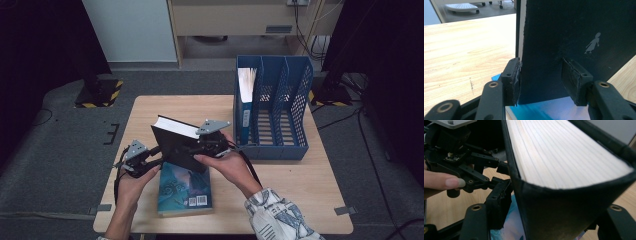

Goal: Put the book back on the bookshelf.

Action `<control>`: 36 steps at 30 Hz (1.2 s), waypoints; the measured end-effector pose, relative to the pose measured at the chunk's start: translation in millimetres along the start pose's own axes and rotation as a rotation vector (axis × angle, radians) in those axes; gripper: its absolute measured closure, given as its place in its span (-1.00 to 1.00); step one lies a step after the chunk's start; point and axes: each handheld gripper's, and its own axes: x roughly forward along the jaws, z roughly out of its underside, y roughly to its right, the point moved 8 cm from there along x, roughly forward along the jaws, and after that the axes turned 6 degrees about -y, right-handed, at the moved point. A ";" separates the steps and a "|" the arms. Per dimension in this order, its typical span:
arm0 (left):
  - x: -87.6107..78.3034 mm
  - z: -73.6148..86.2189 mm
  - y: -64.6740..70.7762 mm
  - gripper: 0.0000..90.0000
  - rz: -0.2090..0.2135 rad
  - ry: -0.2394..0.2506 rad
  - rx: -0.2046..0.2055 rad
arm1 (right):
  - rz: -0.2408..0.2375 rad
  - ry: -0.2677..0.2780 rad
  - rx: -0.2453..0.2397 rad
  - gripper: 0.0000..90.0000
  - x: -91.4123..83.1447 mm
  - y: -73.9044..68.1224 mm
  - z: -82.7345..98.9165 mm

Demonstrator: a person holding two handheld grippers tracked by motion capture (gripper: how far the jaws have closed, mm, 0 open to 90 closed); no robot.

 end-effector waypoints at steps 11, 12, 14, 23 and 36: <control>0.3 1.2 0.1 0.10 0.001 0.004 -0.011 | 0.004 0.030 0.019 -0.21 1.5 -0.1 -8.5; 0.7 1.6 0.1 0.10 0.001 0.003 -0.012 | 0.003 0.032 0.018 -0.22 1.8 -0.3 -9.5; 1.2 2.4 -0.1 0.09 0.002 0.000 -0.014 | 0.009 0.037 0.021 -0.22 2.2 -0.3 -11.1; 5.1 10.1 1.8 -0.09 -0.011 -0.031 -0.004 | 0.001 0.050 0.027 -0.23 4.1 0.0 -15.1; 2.4 24.0 -9.6 -0.44 -0.074 -0.074 -0.005 | -0.024 0.055 0.017 -0.07 2.7 -4.5 -15.1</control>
